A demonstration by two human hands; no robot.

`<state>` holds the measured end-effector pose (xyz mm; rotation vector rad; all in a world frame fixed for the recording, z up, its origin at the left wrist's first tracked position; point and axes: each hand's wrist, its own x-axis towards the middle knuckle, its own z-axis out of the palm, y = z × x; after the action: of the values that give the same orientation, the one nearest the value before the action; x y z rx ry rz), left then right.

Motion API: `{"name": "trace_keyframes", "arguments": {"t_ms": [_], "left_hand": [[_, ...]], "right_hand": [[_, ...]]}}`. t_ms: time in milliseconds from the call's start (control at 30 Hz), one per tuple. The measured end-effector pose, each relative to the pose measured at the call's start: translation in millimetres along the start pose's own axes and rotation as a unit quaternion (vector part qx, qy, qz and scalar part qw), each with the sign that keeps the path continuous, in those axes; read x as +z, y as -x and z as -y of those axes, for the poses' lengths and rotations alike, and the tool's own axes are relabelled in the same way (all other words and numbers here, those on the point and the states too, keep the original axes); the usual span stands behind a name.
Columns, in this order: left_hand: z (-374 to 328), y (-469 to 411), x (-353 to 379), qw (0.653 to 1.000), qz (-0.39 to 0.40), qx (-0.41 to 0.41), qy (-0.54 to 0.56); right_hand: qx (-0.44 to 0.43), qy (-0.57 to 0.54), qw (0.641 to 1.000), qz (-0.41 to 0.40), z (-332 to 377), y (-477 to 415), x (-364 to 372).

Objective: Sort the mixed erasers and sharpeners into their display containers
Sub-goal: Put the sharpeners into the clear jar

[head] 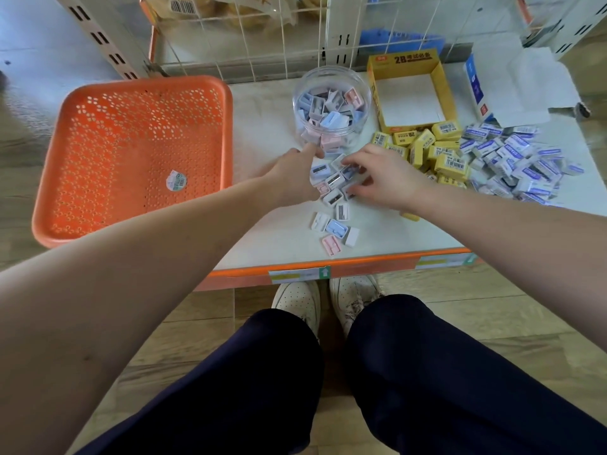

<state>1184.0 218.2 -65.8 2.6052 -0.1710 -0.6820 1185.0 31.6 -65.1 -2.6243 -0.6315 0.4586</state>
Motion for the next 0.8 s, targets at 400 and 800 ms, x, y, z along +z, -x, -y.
{"name": "trace_keyframes", "arguments": {"t_ms": [400,800], "left_hand": [[-9,6,4,0.99,0.003,0.113,-0.09],[0,-4,7,0.999,-0.011,-0.001,-0.032]], "right_hand": [[-0.059,0.1,0.99,0.08,-2,16,2],[-0.04,0.043,0.996,0.066,8,6,10]]}}
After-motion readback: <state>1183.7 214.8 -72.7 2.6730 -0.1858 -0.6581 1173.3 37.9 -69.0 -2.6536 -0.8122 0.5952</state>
